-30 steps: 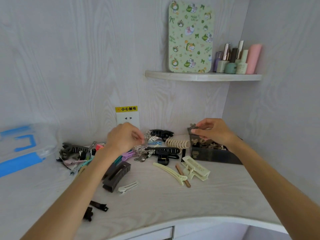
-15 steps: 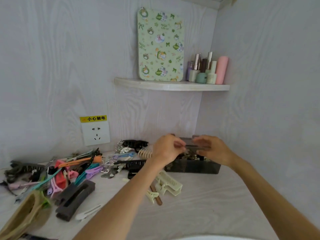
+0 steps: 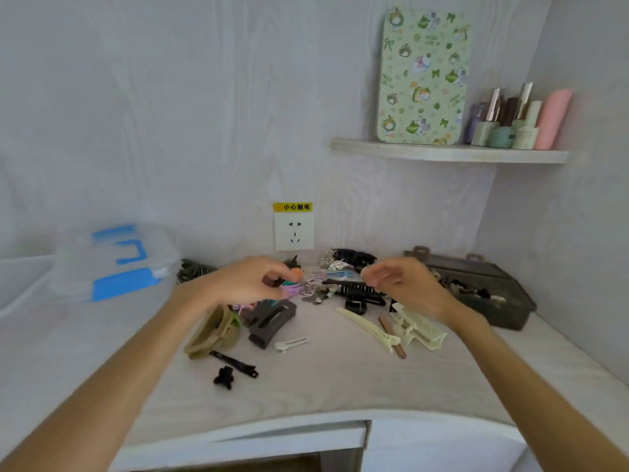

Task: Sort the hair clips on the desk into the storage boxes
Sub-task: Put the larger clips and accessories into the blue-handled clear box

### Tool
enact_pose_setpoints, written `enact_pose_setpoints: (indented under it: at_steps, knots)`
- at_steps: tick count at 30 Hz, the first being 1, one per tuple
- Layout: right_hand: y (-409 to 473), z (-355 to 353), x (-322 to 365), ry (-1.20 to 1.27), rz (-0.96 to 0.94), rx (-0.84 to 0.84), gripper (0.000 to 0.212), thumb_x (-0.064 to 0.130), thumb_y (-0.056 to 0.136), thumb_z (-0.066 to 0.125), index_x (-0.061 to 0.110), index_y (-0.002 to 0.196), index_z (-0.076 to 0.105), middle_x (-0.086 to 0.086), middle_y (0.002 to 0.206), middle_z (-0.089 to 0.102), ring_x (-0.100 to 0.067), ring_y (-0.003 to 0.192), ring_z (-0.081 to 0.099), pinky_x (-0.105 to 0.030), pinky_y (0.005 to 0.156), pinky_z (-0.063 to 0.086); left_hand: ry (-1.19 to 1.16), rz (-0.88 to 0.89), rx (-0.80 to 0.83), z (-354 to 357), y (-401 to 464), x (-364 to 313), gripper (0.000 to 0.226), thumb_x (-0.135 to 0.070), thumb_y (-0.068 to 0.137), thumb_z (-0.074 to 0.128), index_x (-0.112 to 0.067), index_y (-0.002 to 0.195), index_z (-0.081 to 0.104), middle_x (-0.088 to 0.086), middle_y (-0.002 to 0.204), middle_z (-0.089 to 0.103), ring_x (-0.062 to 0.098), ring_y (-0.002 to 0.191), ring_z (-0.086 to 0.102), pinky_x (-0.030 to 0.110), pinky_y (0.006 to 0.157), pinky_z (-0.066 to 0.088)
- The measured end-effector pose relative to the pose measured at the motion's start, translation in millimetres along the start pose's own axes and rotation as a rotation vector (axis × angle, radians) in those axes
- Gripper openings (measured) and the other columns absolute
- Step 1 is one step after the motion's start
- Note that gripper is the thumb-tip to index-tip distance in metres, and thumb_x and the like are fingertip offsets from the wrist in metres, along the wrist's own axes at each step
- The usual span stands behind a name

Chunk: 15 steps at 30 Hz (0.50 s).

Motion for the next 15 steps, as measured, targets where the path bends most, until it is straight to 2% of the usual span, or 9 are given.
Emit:
enact_pose_setpoints:
  at_steps: [2,4,7,9,11,13,15]
  knots:
    - [4,35,19,-0.02,-0.015,0.089,0.022,-0.004,0.086,0.056,0.01,0.095,0.07,-0.004,0.085,0.068,-0.011,0.076,0.063,-0.019,0.074,0.052,0.027,-0.021,-0.028,-6,-29,23,0.03,-0.024,0.091,0.058,-0.028,0.12,0.061,-0.015,0.115,0.06,0.003,0.107,0.057,0.02,0.096,0.042]
    - [3,66,35,-0.083,-0.057,0.168,0.019,0.003,0.086,0.059,0.014,0.097,0.07,-0.003,0.091,0.07,-0.011,0.078,0.064,-0.022,0.076,0.053,0.029,-0.018,-0.045,-5,-54,42,0.029,-0.028,0.091,0.057,-0.029,0.12,0.061,-0.016,0.118,0.06,0.0,0.111,0.054,0.006,0.088,0.037]
    - [-8,103,53,-0.184,-0.124,0.27,0.017,0.016,0.086,0.063,0.022,0.101,0.068,0.006,0.097,0.067,-0.01,0.085,0.063,-0.029,0.078,0.054,0.009,0.028,-0.123,1,-89,60,0.034,-0.042,0.082,0.064,-0.038,0.116,0.061,-0.026,0.121,0.055,-0.01,0.115,0.045,-0.003,0.091,0.028]
    - [-18,121,67,-0.185,-0.163,0.284,0.015,0.019,0.084,0.065,0.021,0.098,0.069,0.006,0.096,0.068,-0.011,0.083,0.062,-0.031,0.075,0.054,0.033,0.057,-0.209,6,-110,68,0.04,-0.064,0.068,0.066,-0.044,0.102,0.065,-0.03,0.116,0.055,-0.014,0.114,0.04,0.001,0.094,0.026]
    - [-26,139,80,-0.171,-0.184,0.31,0.013,0.024,0.084,0.065,0.023,0.096,0.069,0.005,0.094,0.068,-0.012,0.08,0.061,-0.034,0.073,0.053,0.088,0.044,-0.235,16,-121,74,0.053,-0.079,0.056,0.059,-0.049,0.099,0.064,-0.032,0.107,0.052,-0.011,0.108,0.04,0.012,0.092,0.033]
    - [-28,150,86,-0.2,-0.207,0.307,0.017,0.025,0.087,0.061,0.024,0.103,0.066,0.005,0.099,0.065,-0.012,0.083,0.059,-0.034,0.074,0.052,0.133,0.02,-0.215,28,-121,68,0.056,-0.079,0.058,0.059,-0.05,0.105,0.06,-0.033,0.105,0.049,-0.007,0.102,0.043,0.02,0.087,0.039]
    - [-27,158,96,-0.311,-0.297,0.202,0.022,0.016,0.089,0.055,0.023,0.109,0.062,0.003,0.106,0.061,-0.014,0.091,0.056,-0.035,0.075,0.05,0.173,0.003,-0.269,34,-120,62,0.048,-0.069,0.067,0.062,-0.045,0.109,0.06,-0.029,0.106,0.05,-0.004,0.101,0.046,0.021,0.082,0.04]
Point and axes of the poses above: each hand's wrist, its own y-axis towards the middle knuckle, its own z-axis out of the palm, x = y × z, the point moved 7 cm from there along y, towards the middle knuckle
